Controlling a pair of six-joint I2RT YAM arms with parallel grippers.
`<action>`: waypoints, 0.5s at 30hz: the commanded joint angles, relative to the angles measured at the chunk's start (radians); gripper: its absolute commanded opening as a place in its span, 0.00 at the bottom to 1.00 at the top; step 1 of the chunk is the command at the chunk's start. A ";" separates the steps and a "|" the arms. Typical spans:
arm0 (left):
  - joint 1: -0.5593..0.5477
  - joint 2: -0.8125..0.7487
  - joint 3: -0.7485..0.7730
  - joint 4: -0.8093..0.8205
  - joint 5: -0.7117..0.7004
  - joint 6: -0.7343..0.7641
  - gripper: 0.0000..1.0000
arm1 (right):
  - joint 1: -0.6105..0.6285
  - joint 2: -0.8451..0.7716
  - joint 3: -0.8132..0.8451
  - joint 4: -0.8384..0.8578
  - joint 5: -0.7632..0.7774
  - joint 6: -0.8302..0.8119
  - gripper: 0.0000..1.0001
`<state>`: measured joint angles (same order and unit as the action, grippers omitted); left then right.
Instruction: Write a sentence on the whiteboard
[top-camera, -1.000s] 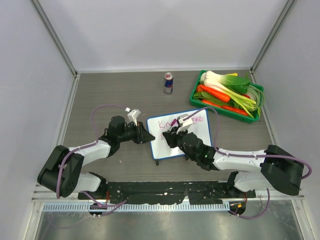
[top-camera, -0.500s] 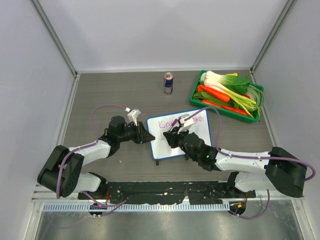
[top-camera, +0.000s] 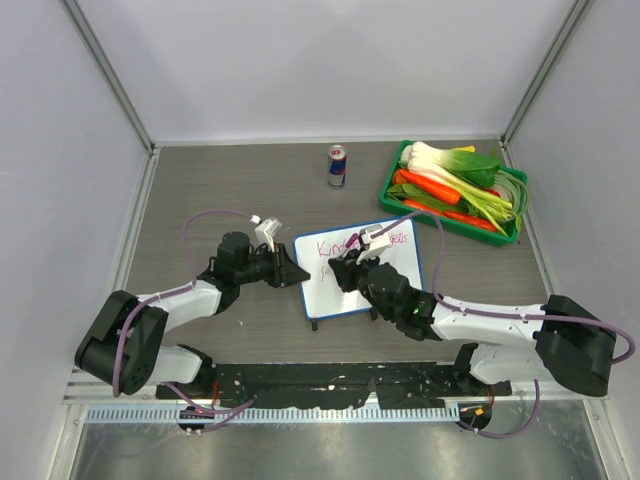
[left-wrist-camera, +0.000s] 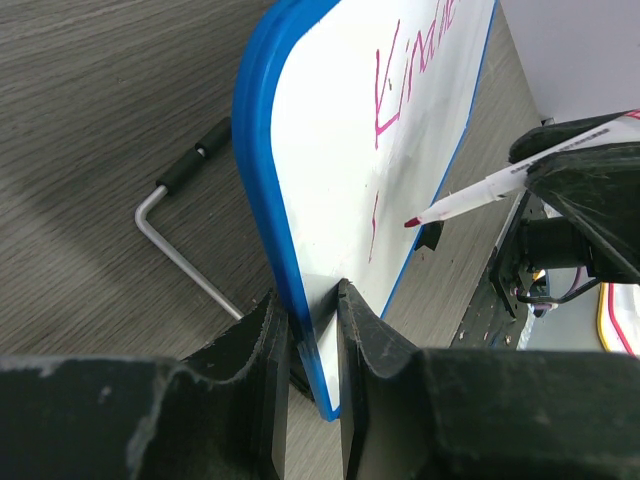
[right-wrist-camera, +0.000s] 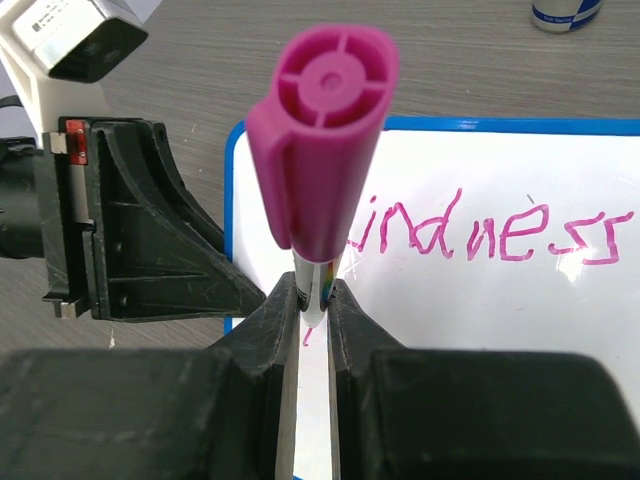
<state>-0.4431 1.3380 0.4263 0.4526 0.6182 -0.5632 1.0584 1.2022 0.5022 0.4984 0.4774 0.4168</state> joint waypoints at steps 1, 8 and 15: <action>-0.008 0.038 -0.003 -0.084 -0.080 0.071 0.00 | 0.005 0.023 0.048 0.020 0.053 0.002 0.01; -0.008 0.038 -0.003 -0.084 -0.078 0.071 0.00 | 0.006 0.040 0.042 0.022 0.073 0.008 0.01; -0.006 0.039 -0.001 -0.084 -0.078 0.069 0.00 | 0.006 0.048 0.036 0.031 0.058 0.007 0.01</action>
<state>-0.4431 1.3380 0.4263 0.4526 0.6186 -0.5636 1.0588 1.2446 0.5098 0.4850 0.5117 0.4175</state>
